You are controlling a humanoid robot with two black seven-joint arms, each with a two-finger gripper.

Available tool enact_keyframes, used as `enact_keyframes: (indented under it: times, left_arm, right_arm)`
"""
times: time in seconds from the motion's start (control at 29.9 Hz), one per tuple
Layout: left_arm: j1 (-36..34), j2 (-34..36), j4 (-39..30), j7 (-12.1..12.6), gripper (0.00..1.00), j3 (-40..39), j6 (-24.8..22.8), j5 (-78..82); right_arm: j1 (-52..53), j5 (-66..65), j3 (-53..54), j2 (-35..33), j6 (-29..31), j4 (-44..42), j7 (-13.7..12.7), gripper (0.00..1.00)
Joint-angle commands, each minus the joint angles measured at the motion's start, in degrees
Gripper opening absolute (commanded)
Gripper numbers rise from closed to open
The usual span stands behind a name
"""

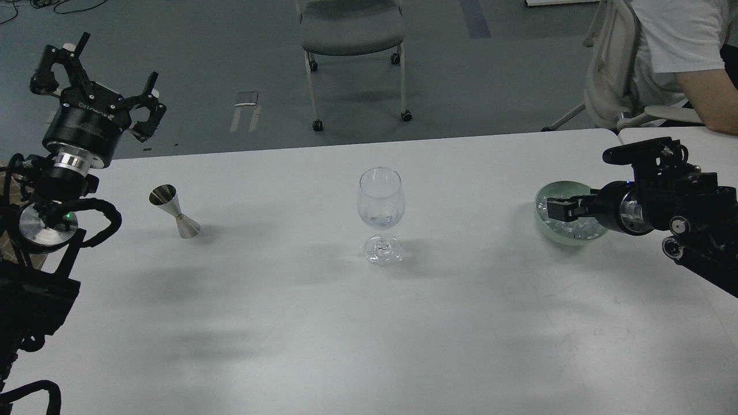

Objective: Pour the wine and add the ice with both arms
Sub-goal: 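Reach the right gripper into the green bowl and grasp ice, then lift the ice with the right gripper over the wine glass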

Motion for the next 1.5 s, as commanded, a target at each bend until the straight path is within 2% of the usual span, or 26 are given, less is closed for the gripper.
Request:
enact_keyframes:
  times: [0.0, 0.03, 0.1, 0.27, 0.37, 0.43, 0.5, 1.04, 1.47]
  left_arm:
    - [0.1, -0.3, 0.3, 0.1, 0.98, -0.1, -0.1, 0.1]
    - [0.1, -0.3, 0.3, 0.1, 0.98, -0.1, -0.1, 0.1]
    - [0.1, -0.3, 0.3, 0.1, 0.98, -0.1, -0.1, 0.1]
    - [0.1, -0.3, 0.3, 0.1, 0.98, -0.1, -0.1, 0.1]
    - [0.1, -0.3, 0.3, 0.1, 0.98, -0.1, -0.1, 0.1]
    - [0.1, -0.2, 0.3, 0.1, 0.98, -0.1, -0.1, 0.1]
    - [0.1, -0.2, 0.3, 0.1, 0.98, -0.1, 0.0, 0.1]
    - [0.2, 0.0, 0.3, 0.2, 0.98, 0.0, 0.3, 0.2]
    - [0.1, 0.4, 0.1, 0.2, 0.98, 0.3, 0.6, 0.2]
  right_arm:
    - [-0.3, 0.0, 0.0, 0.1, 0.1, 0.1, -0.2, 0.72]
    - [-0.4, -0.1, 0.0, 0.0, 0.1, 0.0, -0.2, 0.67]
    - [-0.4, 0.0, -0.1, -0.1, 0.3, 0.0, -0.2, 0.64]
    - [-0.3, 0.0, -1.5, -0.1, 0.3, 0.2, -0.2, 0.62]
    - [-0.2, 0.0, -2.4, -0.1, 0.4, 0.5, -0.2, 0.42]
    - [0.0, 0.0, -2.6, -0.1, 0.4, 0.4, -0.2, 0.16]
    - [0.0, 0.0, -2.6, -0.3, 0.3, 0.2, -0.2, 0.02]
    - [0.4, 0.3, -2.0, -1.9, 0.1, 2.5, -0.1, 0.00]
    - [0.6, 1.1, 10.8, -10.1, 0.8, 16.5, 0.3, 0.00]
